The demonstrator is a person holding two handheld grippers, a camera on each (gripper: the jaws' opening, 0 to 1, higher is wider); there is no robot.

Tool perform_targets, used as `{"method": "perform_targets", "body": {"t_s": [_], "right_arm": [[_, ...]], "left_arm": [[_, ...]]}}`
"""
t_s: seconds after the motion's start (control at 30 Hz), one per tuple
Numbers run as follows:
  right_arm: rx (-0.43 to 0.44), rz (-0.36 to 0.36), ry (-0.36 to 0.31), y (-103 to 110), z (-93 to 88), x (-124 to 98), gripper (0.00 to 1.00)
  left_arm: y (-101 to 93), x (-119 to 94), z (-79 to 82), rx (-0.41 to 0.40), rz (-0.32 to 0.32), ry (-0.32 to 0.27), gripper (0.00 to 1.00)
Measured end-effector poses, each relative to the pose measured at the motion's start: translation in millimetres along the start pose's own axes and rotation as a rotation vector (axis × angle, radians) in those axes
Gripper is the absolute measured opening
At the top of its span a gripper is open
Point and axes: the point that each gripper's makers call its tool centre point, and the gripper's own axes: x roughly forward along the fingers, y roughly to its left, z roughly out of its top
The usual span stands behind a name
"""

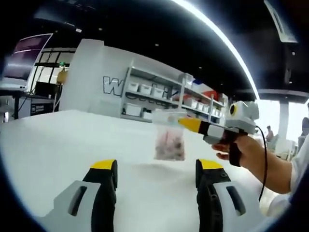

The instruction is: Open the resealable bag by pulling the two sides of the seal apart until the entire bag opening is separated and visibly accessible.

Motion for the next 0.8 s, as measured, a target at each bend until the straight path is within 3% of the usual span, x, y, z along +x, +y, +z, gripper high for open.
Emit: {"method": "perform_targets", "body": {"t_s": [0.57, 0.8], "right_arm": [[0.039, 0.039, -0.002, 13, -5.9, -10, 0.00], [0.057, 0.059, -0.010, 21, -5.7, -19, 0.00]], "left_arm": [[-20.1, -2, 8.8, -0.079, -0.055, -0.020, 0.60], [-25.1, -1, 9.0, -0.126, -0.079, -0.012, 0.46]]}}
